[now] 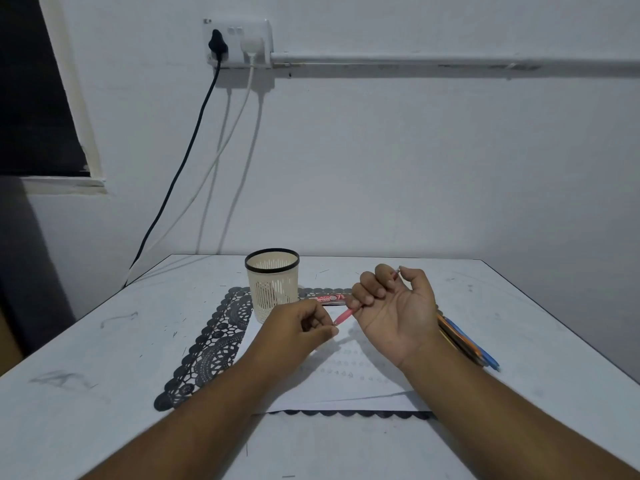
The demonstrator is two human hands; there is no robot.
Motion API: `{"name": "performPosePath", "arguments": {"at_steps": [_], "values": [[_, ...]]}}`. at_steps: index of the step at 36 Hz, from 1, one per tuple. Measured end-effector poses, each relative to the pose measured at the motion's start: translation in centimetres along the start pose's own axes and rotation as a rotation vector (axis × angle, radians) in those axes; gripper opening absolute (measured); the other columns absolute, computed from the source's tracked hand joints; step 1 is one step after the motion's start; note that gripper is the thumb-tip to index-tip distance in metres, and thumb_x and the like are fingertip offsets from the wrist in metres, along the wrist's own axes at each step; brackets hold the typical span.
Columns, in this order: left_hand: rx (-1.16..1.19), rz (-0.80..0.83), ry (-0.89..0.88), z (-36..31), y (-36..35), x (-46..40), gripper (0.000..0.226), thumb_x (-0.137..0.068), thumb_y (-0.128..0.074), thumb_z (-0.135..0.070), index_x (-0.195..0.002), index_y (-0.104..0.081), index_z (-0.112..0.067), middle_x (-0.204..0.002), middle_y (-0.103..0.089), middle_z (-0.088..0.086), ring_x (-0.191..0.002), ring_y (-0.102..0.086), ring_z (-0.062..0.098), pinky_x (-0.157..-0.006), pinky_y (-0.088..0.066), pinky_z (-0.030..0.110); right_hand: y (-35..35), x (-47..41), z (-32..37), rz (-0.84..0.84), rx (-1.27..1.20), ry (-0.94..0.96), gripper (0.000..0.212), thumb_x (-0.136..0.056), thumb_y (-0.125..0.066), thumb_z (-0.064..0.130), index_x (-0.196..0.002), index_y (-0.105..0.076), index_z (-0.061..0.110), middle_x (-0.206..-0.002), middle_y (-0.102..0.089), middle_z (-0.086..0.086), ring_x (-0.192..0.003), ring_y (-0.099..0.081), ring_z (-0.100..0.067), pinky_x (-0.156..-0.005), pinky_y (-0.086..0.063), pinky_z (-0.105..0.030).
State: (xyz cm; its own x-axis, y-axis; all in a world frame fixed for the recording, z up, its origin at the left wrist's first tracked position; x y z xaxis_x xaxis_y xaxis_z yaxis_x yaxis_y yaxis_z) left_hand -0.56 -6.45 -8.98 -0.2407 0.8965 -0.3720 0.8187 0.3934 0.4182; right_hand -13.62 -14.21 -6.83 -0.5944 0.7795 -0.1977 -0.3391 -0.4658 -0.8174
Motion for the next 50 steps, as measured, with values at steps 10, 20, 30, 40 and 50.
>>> {"name": "performPosePath", "arguments": {"at_steps": [10, 20, 30, 40, 50], "values": [[0.001, 0.014, -0.011, -0.2, -0.1, 0.0, 0.017, -0.084, -0.082, -0.013, -0.073, -0.072, -0.021, -0.072, -0.068, 0.008, -0.063, -0.054, 0.011, -0.062, -0.042, 0.027, -0.3, 0.2, 0.2, 0.04, 0.048, 0.011, 0.027, -0.086, -0.041, 0.032, -0.064, -0.032, 0.018, -0.067, -0.022, -0.001, -0.065, -0.017, -0.021, -0.063, -0.025, -0.034], [0.014, 0.018, -0.014, -0.4, 0.0, 0.1, 0.016, -0.084, -0.082, -0.016, -0.073, -0.072, -0.023, -0.07, -0.066, 0.006, -0.062, -0.052, 0.01, -0.062, -0.041, 0.029, -0.6, 0.3, 0.4, 0.082, 0.054, 0.02, 0.028, -0.087, -0.04, 0.033, -0.065, -0.031, 0.018, -0.066, -0.023, -0.002, -0.065, -0.017, -0.021, -0.063, -0.023, -0.036], [0.021, 0.023, -0.008, -0.5, -0.1, 0.2, 0.017, -0.084, -0.083, -0.014, -0.073, -0.072, -0.021, -0.063, -0.061, -0.009, -0.059, -0.049, 0.007, -0.058, -0.038, 0.02, -0.7, 0.4, 0.4, 0.118, 0.079, 0.02, 0.028, -0.087, -0.039, 0.033, -0.066, -0.027, 0.019, -0.066, -0.02, -0.001, -0.065, -0.016, -0.021, -0.063, -0.022, -0.035], [0.04, 0.041, -0.007, -0.7, -0.2, 0.2, 0.016, -0.086, -0.081, -0.015, -0.074, -0.073, -0.022, -0.064, -0.063, -0.009, -0.06, -0.049, 0.007, -0.059, -0.038, 0.024, -1.1, 0.5, 0.6, 0.164, 0.074, 0.023, 0.028, -0.086, -0.039, 0.034, -0.065, -0.028, 0.019, -0.065, -0.022, -0.001, -0.064, -0.016, -0.02, -0.06, -0.027, -0.034], [0.036, 0.043, -0.006, -0.7, -0.1, 0.3, 0.015, -0.086, -0.081, -0.014, -0.074, -0.073, -0.019, -0.063, -0.063, -0.008, -0.059, -0.049, 0.007, -0.058, -0.037, 0.024, -1.3, 0.4, 0.5, 0.18, 0.068, 0.002, 0.03, -0.088, -0.036, 0.033, -0.062, -0.031, 0.018, -0.063, -0.023, -0.001, -0.063, -0.016, -0.02, -0.059, -0.028, -0.033]]}}
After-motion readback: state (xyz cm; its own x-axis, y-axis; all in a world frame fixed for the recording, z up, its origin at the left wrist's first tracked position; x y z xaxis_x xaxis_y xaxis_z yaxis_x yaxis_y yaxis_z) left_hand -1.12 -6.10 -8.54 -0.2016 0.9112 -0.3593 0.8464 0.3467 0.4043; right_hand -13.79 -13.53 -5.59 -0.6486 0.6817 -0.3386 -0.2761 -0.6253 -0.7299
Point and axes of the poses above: each hand's wrist, its own x-axis away from the middle knuckle, its own y-axis out of the back of the hand, z = x × y, the point moved 8 cm from there along -x, towards the middle knuckle
